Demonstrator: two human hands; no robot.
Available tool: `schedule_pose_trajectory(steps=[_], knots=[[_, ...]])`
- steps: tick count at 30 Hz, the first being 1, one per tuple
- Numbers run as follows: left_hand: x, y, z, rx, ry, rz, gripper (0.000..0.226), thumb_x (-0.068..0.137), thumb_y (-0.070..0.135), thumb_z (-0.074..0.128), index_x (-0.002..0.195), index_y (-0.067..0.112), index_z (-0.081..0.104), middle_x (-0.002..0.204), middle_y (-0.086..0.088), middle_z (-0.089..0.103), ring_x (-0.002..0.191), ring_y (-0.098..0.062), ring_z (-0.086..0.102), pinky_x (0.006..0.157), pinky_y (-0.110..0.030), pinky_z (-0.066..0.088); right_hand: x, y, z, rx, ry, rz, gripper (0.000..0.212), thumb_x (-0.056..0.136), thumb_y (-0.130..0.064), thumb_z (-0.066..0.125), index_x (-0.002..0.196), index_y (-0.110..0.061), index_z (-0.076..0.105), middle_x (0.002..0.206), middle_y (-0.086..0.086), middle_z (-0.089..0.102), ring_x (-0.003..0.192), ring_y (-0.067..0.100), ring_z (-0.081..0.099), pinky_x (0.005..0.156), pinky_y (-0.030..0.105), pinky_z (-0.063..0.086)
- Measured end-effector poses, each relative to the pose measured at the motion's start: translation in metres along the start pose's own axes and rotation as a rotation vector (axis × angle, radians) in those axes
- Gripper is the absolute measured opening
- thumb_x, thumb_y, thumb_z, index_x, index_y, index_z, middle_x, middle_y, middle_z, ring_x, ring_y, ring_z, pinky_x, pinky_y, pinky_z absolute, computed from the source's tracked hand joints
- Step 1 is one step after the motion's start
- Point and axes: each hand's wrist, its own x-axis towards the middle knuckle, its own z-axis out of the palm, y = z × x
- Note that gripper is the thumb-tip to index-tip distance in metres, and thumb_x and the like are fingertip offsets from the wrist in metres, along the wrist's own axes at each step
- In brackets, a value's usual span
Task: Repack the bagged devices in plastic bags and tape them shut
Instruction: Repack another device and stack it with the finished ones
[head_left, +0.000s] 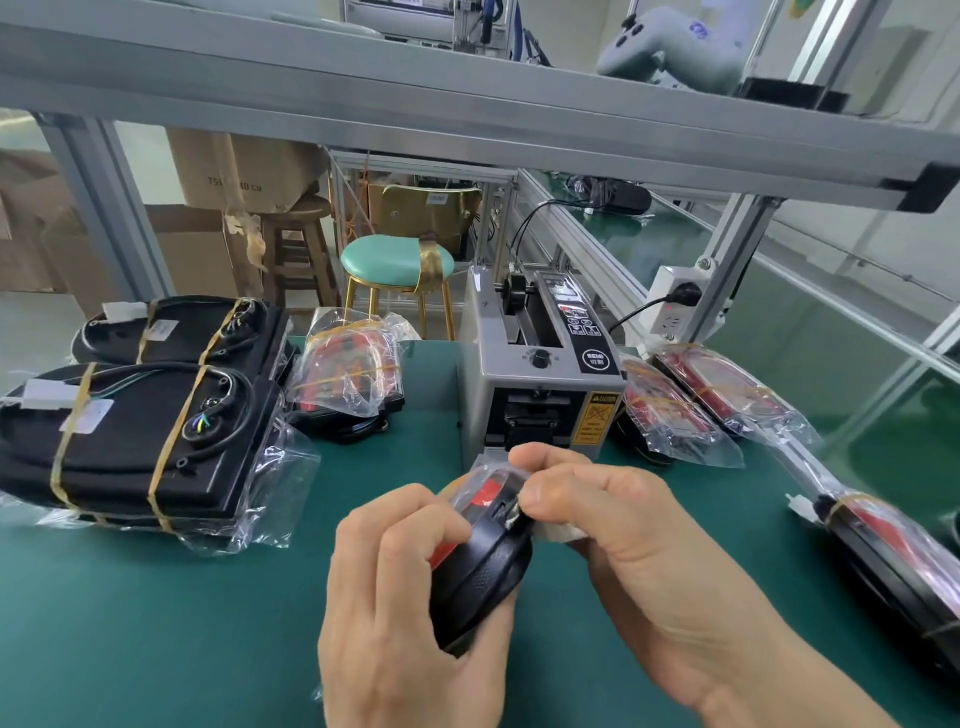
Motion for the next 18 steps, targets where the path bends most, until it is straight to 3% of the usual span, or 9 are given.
schedule_pose_trajectory(steps=[4, 7, 10, 18], knots=[[-0.0007, -0.0005, -0.0008, -0.003, 0.005, 0.002, 0.045, 0.059, 0.017, 0.082, 0.091, 0.026, 0.052, 0.095, 0.002, 0.057, 0.08, -0.023, 0.059, 0.061, -0.034, 0.047, 0.0004, -0.0048, -0.0067, 0.019, -0.014, -0.046, 0.022, 0.047, -0.031, 0.072, 0.061, -0.014, 0.07, 0.1, -0.015, 0.068, 0.096, -0.001, 0.06, 0.09, 0.03, 0.037], [-0.0019, -0.0002, -0.0001, -0.018, 0.009, -0.002, 0.043, 0.06, 0.017, 0.082, 0.091, 0.025, 0.052, 0.094, -0.001, 0.058, 0.08, -0.025, 0.059, 0.06, -0.035, 0.048, 0.0001, -0.0094, -0.0064, -0.074, -0.101, -0.072, 0.008, 0.057, -0.023, 0.071, 0.054, -0.015, 0.07, 0.093, -0.014, 0.069, 0.111, -0.008, 0.054, 0.087, 0.024, 0.035], [-0.0039, -0.0015, 0.0016, -0.021, 0.017, 0.012, 0.041, 0.061, 0.016, 0.081, 0.09, 0.024, 0.053, 0.093, -0.002, 0.058, 0.079, -0.026, 0.058, 0.06, -0.036, 0.048, 0.0021, -0.0086, -0.0069, -0.115, -0.113, -0.065, 0.011, 0.063, -0.019, 0.066, 0.054, -0.015, 0.07, 0.09, -0.011, 0.068, 0.113, -0.007, 0.053, 0.089, 0.024, 0.035], [-0.0052, -0.0022, 0.0012, -0.021, 0.026, 0.034, 0.042, 0.061, 0.016, 0.082, 0.09, 0.023, 0.054, 0.094, -0.001, 0.057, 0.08, -0.027, 0.058, 0.06, -0.038, 0.049, 0.0004, -0.0036, -0.0057, -0.105, -0.071, -0.021, 0.01, 0.061, -0.021, 0.069, 0.059, -0.013, 0.073, 0.113, 0.005, 0.064, 0.107, -0.006, 0.057, 0.092, 0.027, 0.04]])
